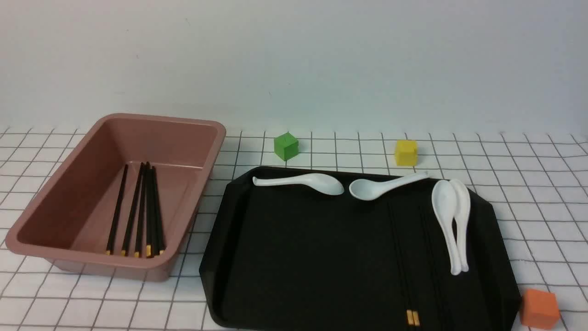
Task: On white black tablecloth take chopsticks from black tray and put them in box.
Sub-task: 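Move the gripper over the chopsticks on the black tray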
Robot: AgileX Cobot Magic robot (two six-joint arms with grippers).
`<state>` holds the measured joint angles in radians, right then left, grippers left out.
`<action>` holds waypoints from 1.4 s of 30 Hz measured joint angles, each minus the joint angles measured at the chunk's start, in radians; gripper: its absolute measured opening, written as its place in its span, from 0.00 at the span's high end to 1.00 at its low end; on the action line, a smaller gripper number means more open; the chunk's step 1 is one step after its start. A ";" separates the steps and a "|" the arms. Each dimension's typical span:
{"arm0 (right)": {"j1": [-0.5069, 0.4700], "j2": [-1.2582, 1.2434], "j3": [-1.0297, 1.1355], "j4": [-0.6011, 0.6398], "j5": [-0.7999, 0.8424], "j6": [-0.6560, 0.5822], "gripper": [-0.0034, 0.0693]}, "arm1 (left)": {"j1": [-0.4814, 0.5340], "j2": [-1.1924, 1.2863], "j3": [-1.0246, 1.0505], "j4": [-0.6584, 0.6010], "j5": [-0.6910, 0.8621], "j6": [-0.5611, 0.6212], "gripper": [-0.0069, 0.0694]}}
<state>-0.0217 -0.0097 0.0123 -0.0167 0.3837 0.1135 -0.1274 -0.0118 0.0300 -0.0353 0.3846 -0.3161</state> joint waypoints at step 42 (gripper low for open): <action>0.000 0.000 0.012 0.469 -0.134 0.222 0.62 | 0.000 0.000 0.000 0.000 0.000 0.000 0.60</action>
<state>-0.0217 -0.0097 0.0238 0.4522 0.2497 0.3359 -0.1274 -0.0118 0.0300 -0.0353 0.3846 -0.3161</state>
